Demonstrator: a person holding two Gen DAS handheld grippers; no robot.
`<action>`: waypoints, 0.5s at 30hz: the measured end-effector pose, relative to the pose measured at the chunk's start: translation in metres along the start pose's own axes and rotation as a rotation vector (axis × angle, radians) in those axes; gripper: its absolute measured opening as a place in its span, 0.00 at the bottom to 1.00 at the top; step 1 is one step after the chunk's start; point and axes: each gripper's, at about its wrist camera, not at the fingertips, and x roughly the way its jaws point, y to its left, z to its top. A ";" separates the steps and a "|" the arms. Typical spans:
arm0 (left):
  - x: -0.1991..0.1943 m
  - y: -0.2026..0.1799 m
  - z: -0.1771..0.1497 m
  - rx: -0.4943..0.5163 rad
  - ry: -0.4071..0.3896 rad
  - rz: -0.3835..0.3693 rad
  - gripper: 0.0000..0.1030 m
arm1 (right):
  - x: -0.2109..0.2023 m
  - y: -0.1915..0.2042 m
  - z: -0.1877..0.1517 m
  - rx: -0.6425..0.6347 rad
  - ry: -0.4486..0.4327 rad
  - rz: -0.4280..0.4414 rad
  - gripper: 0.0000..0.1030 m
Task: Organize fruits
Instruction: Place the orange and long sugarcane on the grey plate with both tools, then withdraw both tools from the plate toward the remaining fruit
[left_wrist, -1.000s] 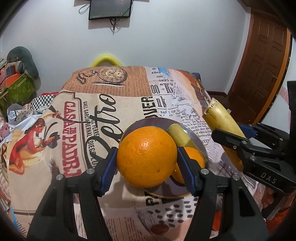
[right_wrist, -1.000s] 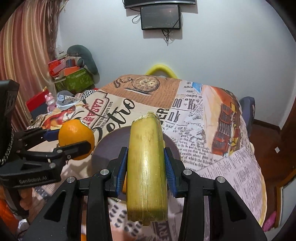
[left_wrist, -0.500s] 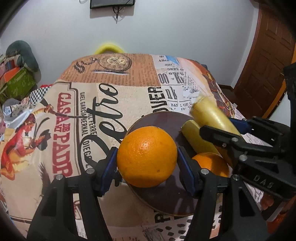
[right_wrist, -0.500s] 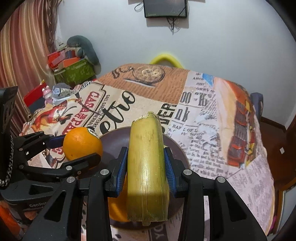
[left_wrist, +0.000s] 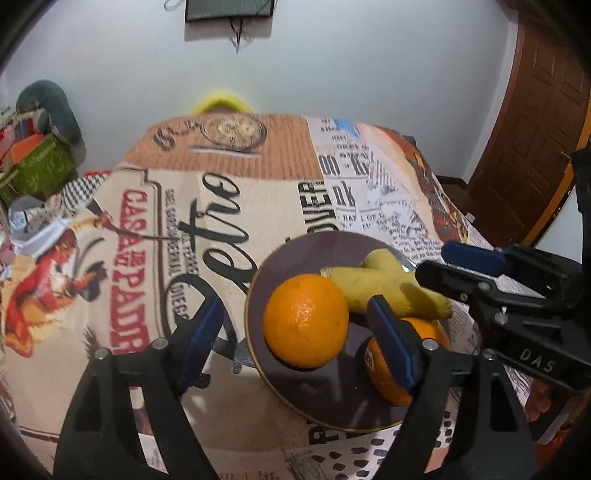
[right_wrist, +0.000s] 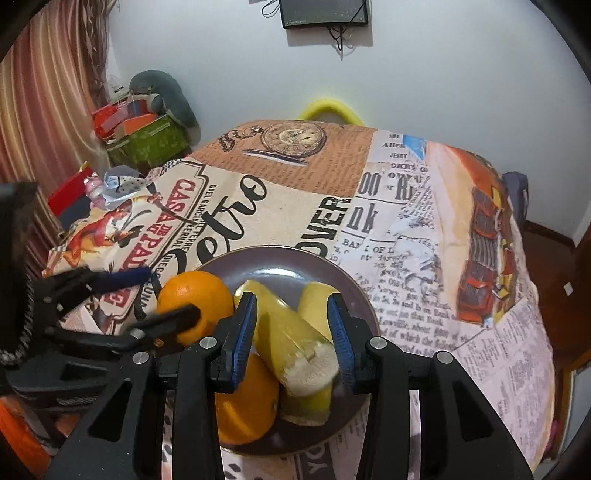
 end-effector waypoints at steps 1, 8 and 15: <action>-0.002 -0.001 0.000 0.004 -0.003 0.006 0.78 | -0.002 0.001 -0.001 -0.001 -0.002 -0.005 0.37; -0.033 -0.003 -0.004 0.029 -0.034 0.022 0.78 | -0.027 0.008 -0.008 -0.011 -0.032 -0.036 0.37; -0.074 -0.002 -0.012 0.035 -0.069 0.030 0.78 | -0.065 0.023 -0.019 -0.030 -0.074 -0.068 0.37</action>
